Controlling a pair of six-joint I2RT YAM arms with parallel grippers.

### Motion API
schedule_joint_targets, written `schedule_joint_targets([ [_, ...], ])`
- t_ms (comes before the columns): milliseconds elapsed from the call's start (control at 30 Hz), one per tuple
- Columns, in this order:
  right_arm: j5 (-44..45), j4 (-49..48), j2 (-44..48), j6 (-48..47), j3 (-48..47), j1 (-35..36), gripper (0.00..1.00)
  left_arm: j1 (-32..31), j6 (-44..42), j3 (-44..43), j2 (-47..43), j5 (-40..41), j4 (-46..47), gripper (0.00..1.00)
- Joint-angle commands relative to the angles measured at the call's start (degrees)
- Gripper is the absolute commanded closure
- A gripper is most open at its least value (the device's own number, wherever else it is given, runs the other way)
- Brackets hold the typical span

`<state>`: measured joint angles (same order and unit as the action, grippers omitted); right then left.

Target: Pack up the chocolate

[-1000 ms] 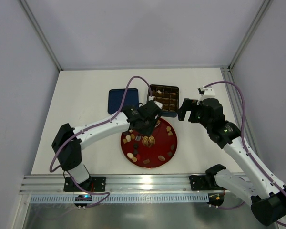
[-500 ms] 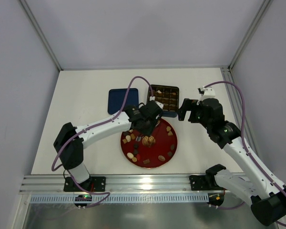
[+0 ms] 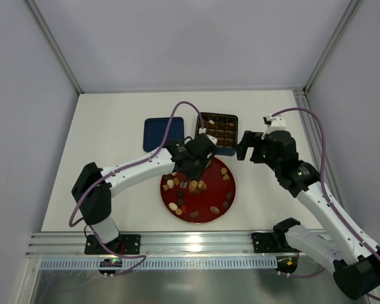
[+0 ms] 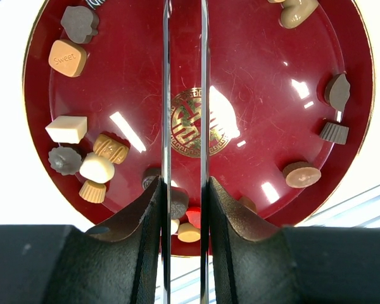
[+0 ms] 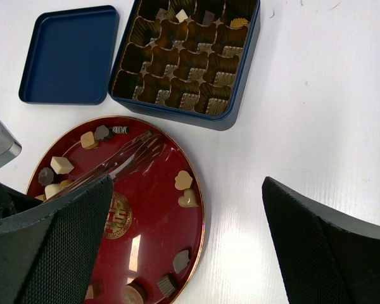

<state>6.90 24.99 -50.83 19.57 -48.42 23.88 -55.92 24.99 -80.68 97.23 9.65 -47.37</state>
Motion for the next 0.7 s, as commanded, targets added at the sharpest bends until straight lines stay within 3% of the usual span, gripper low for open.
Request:
schedule_joint_targets([
  [0, 0.57, -1.0, 1.26, -0.59, -0.97, -0.06, 0.0, -0.24, -0.82, -2.02, -2.31, 0.46, 0.27, 0.75],
  [667, 0.31, -1.18, 0.99, -0.32, -1.06, -0.06, 0.0, -0.07, -0.82, -2.37, -9.25, -1.39, -2.63, 0.75],
])
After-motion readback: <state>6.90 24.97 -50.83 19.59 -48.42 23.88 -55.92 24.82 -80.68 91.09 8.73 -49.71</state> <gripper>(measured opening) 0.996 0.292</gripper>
